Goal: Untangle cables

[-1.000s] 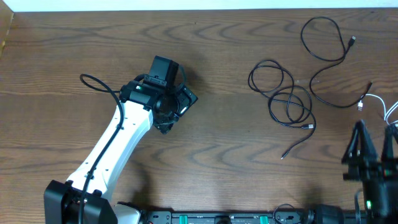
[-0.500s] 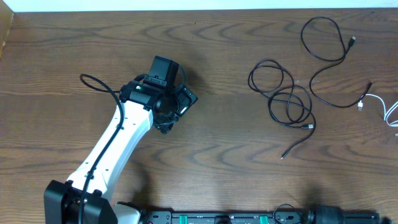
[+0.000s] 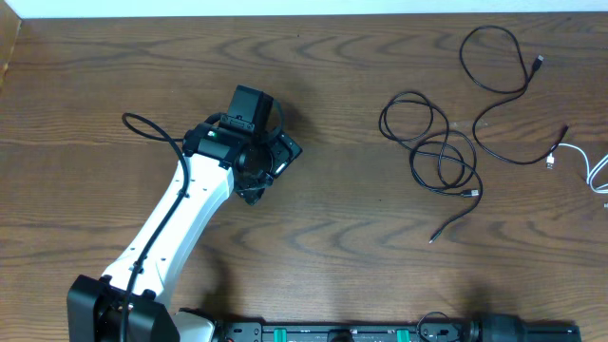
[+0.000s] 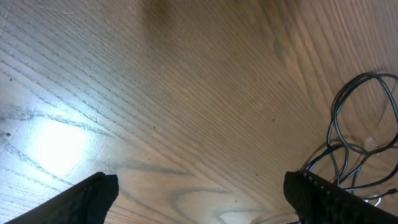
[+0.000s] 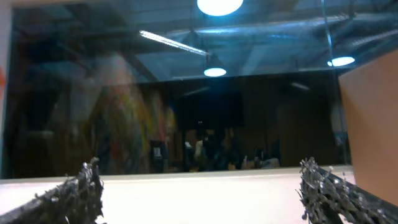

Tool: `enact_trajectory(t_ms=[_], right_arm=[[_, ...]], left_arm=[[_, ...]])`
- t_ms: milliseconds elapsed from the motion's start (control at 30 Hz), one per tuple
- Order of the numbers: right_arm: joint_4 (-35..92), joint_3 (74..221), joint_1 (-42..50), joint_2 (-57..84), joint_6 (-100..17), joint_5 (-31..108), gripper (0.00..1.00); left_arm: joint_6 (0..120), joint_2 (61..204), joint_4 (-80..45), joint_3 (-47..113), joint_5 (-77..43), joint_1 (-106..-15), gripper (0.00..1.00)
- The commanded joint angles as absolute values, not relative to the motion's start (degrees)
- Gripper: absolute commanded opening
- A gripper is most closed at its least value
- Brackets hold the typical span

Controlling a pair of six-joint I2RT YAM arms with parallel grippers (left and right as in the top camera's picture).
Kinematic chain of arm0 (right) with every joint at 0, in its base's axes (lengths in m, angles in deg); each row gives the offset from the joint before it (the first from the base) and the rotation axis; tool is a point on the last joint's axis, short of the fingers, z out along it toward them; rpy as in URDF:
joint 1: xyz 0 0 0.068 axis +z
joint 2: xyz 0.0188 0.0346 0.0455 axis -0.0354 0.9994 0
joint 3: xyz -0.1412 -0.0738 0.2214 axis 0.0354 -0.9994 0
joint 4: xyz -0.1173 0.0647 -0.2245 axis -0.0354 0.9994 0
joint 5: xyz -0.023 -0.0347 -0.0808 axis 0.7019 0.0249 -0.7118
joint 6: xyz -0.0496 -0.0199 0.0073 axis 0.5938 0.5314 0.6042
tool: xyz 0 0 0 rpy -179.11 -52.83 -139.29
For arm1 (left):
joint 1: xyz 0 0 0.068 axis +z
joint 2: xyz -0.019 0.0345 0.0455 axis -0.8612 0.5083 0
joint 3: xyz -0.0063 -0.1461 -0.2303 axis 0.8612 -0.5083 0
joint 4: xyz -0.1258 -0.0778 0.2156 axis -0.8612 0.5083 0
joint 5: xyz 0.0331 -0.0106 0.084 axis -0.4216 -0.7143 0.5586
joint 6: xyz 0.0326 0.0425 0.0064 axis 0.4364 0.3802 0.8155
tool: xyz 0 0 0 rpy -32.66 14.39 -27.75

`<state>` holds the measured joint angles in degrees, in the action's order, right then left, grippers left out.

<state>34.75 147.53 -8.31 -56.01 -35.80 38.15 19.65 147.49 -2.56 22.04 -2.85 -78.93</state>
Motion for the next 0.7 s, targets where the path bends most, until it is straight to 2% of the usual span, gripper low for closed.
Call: enact_trajectory(t_ms=[0, 200, 667], right_arm=[[34.5, 147.6, -8.0, -56.6, -34.7, 37.7, 0.99], [33.2, 147.6, -8.0, -56.6, -34.7, 33.1, 0.99], [32.9, 147.3, -8.0, -56.6, -36.3, 33.2, 0.99]], left_arm=[[20.2, 147.6, -2.5, 21.6, -2.2, -78.8, 0.92], [20.1, 147.6, -2.5, 21.6, -2.2, -78.8, 0.92], [20.1, 147.6, -2.5, 21.6, -2.2, -78.8, 0.92]])
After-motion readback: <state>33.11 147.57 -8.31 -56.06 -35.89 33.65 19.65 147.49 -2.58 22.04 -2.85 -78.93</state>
